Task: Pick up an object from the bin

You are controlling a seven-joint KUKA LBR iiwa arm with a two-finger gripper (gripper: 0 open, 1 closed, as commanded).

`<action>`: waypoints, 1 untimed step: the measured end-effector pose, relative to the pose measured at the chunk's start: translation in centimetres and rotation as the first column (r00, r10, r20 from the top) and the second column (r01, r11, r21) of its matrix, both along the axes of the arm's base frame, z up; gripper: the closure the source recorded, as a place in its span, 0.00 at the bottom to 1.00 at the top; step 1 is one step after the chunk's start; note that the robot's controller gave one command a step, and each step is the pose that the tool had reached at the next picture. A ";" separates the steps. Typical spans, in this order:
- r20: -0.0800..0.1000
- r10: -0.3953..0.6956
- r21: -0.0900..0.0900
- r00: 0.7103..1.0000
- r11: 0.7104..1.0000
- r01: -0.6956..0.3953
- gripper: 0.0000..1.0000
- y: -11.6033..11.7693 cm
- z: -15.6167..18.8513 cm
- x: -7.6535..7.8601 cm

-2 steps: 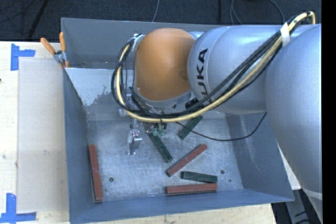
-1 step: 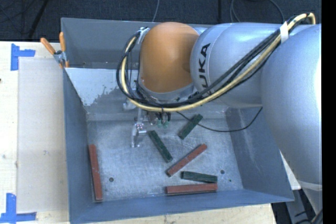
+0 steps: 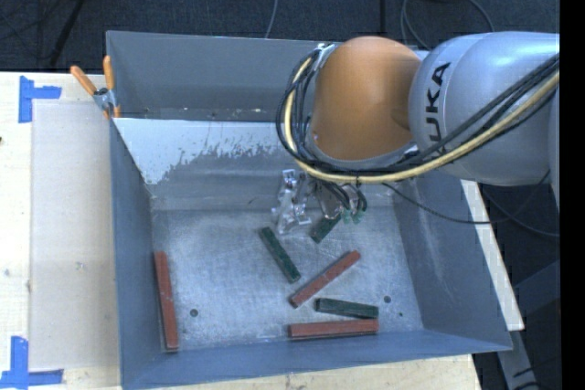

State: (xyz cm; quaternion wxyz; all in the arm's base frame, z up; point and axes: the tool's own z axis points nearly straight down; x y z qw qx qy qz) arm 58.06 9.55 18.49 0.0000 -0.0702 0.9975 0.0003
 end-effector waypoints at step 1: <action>-0.001 -0.001 0.000 1.000 1.000 0.001 0.00 0.0 0.0 0.0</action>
Offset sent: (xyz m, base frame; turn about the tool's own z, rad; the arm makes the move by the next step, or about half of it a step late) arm 0.0000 0.0000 0.0000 0.0000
